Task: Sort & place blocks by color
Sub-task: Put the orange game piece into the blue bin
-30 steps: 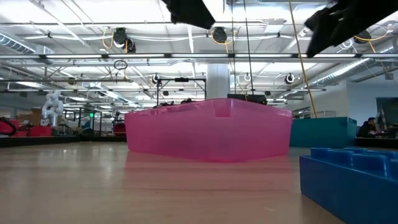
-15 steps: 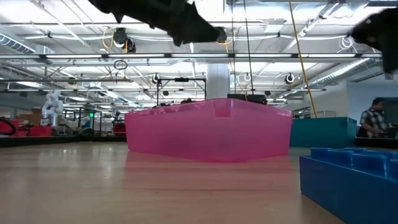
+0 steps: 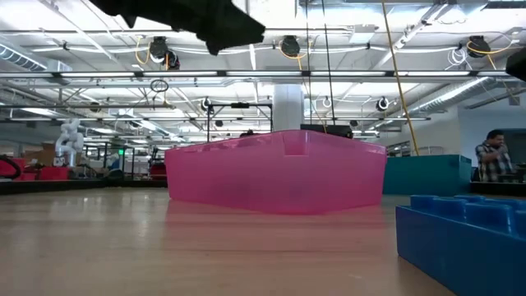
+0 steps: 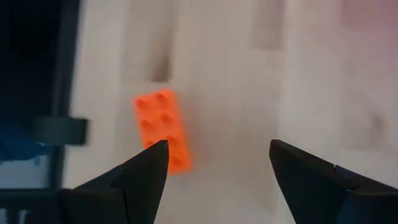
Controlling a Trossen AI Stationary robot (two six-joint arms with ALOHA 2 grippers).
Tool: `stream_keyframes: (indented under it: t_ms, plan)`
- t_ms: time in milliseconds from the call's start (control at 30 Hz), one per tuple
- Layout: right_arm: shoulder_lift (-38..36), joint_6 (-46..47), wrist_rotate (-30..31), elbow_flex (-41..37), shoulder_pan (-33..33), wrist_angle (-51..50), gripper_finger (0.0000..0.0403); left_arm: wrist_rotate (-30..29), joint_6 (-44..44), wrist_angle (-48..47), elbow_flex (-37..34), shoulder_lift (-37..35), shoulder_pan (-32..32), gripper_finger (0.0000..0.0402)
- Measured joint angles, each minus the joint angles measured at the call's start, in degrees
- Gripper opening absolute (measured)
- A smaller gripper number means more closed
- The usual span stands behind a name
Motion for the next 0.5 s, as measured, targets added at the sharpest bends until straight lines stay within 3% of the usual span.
stream_keyframes:
  t_ms: [300,500]
  plan:
    - [4.9,-0.2,-1.1,0.0,4.4,5.6,0.0288,-0.3,0.1,0.4,-0.9,-0.2,-0.2,0.0152]
    - [6.2,-0.1,4.4,0.0,5.9,6.3,0.0284,-0.4,0.6,1.7,-0.9,-0.2,0.1,0.0152]
